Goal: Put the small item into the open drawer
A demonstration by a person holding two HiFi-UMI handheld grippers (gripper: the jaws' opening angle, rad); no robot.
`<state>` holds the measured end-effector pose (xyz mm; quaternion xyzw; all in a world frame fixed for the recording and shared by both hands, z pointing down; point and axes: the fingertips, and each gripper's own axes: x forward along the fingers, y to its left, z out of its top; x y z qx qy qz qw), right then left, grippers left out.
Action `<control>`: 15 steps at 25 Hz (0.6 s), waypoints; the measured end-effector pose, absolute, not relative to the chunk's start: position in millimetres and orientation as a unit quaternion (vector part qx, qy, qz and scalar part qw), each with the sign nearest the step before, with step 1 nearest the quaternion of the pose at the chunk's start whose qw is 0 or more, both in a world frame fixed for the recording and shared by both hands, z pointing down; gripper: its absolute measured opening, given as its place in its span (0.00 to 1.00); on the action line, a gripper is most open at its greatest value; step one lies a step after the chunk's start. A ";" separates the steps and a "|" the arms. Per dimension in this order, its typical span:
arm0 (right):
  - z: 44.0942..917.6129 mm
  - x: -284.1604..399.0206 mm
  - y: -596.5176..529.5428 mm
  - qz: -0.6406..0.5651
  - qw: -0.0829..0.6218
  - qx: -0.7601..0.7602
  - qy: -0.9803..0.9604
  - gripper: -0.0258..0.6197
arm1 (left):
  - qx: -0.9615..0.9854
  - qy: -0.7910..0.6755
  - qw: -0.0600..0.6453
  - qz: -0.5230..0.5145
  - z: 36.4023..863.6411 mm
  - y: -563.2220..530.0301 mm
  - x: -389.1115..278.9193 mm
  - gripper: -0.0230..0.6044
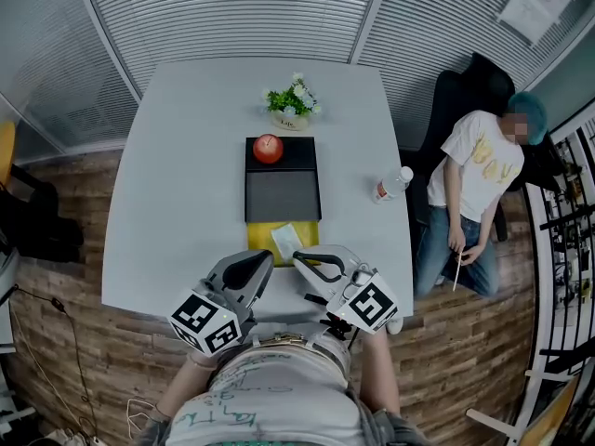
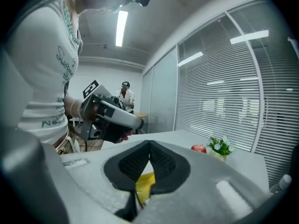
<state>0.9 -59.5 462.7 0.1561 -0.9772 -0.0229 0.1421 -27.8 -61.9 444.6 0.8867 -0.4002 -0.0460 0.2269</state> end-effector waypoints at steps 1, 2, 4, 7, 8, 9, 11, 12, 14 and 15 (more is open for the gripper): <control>457.9 -0.4 -59.8 -0.025 0.134 0.158 -0.978 0.04 | 0.886 -0.405 0.219 -0.045 443.2 -63.2 -29.0 0.03; 453.2 -1.5 -60.0 -0.028 0.127 0.160 -0.979 0.04 | 0.886 -0.410 0.211 -0.043 441.6 -64.3 -29.8 0.03; 444.5 -3.6 -59.6 -0.035 0.116 0.159 -0.980 0.04 | 0.885 -0.419 0.200 -0.041 437.0 -65.8 -30.8 0.03; 434.7 -6.3 -58.1 -0.034 0.099 0.156 -0.982 0.04 | 0.882 -0.427 0.194 -0.038 431.6 -66.4 -30.7 0.03; 433.8 -6.6 -57.6 -0.033 0.099 0.154 -0.983 0.04 | 0.883 -0.427 0.193 -0.038 431.7 -66.3 -30.1 0.03; 434.2 -6.7 -57.3 -0.031 0.102 0.152 -0.983 0.04 | 0.883 -0.426 0.193 -0.038 432.1 -66.2 -29.3 0.03; 435.6 -7.2 -56.4 -0.025 0.105 0.151 -0.983 0.04 | 0.884 -0.424 0.193 -0.038 433.3 -65.7 -27.9 0.03; 435.8 -7.8 -55.8 -0.025 0.106 0.149 -0.983 0.04 | 0.884 -0.424 0.192 -0.038 434.2 -65.2 -27.6 0.03; 436.5 -8.8 -54.3 -0.030 0.108 0.144 -0.983 0.04 | 0.885 -0.422 0.191 -0.039 435.8 -64.3 -27.6 0.03; 437.8 -8.7 -53.6 -0.033 0.114 0.141 -0.983 0.04 | 0.886 -0.422 0.190 -0.039 436.8 -63.9 -27.8 0.03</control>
